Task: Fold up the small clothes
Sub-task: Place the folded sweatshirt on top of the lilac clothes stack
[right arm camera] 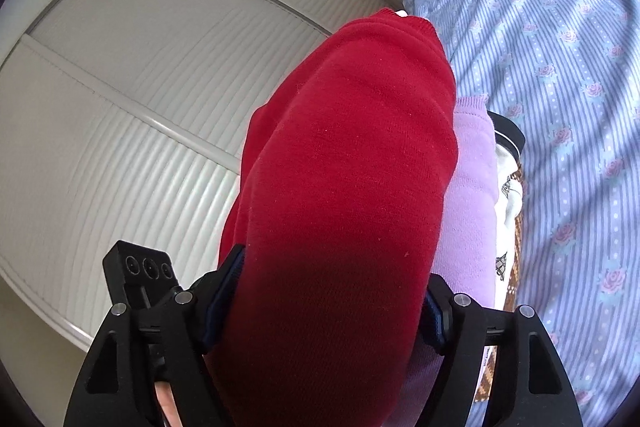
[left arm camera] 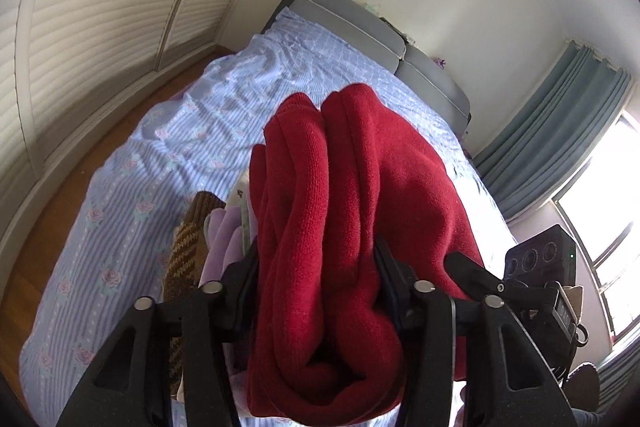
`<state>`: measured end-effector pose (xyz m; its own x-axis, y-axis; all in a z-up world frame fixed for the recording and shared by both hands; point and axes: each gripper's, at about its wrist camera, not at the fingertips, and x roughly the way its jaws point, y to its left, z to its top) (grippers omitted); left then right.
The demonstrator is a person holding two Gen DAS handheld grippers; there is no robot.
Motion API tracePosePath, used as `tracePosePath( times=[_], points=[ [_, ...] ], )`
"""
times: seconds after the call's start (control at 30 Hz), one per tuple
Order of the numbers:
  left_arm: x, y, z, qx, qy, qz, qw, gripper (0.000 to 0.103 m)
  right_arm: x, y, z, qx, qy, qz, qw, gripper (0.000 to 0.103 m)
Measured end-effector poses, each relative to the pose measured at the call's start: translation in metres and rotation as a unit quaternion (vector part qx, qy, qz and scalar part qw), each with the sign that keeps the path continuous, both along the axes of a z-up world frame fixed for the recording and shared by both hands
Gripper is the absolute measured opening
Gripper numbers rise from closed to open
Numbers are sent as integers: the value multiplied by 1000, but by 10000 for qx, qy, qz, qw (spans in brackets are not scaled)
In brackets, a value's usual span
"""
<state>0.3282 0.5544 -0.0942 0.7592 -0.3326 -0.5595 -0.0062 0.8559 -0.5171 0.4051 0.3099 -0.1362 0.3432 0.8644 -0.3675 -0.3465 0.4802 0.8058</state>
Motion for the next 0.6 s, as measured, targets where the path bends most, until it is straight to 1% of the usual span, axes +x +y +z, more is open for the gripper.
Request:
tracePosePath(
  times=[0.03, 0.07, 0.1, 0.13, 0.2, 0.3, 0.4, 0.47, 0.53, 0.6],
  points=[
    [-2, -1, 3, 35, -20, 18, 10000, 60, 0, -2, 3, -47, -26, -25, 10000, 79],
    [-5, -2, 7, 29, -32, 37, 10000, 61, -2, -5, 8, -168, -84, -83, 9998, 83],
    [-7, -2, 11, -3, -46, 56, 10000, 61, -5, -7, 15, -348, -158, -152, 9992, 86],
    [-8, 0, 15, -16, -54, 73, 10000, 62, -7, -9, 22, -505, -235, -203, 9982, 86],
    [-10, 0, 22, 70, -77, 105, 9999, 65, -12, -15, 33, -659, -293, -238, 9971, 86],
    [-20, -7, 34, 213, -93, 168, 9996, 67, -14, -23, 40, -892, -344, -231, 9952, 86],
    [-31, -13, 50, 424, -139, 243, 9987, 69, -20, -36, 43, -935, -426, -305, 9942, 86],
    [-41, -18, 60, 559, -184, 328, 9977, 71, -25, -42, 47, -952, -433, -277, 9941, 86],
    [-51, -24, 69, 680, -235, 423, 9965, 72, -31, -46, 51, -1004, -476, -227, 9935, 86],
    [-62, -30, 76, 763, -277, 509, 9954, 73, -40, -52, 57, -1048, -606, -200, 9924, 86]
  ],
)
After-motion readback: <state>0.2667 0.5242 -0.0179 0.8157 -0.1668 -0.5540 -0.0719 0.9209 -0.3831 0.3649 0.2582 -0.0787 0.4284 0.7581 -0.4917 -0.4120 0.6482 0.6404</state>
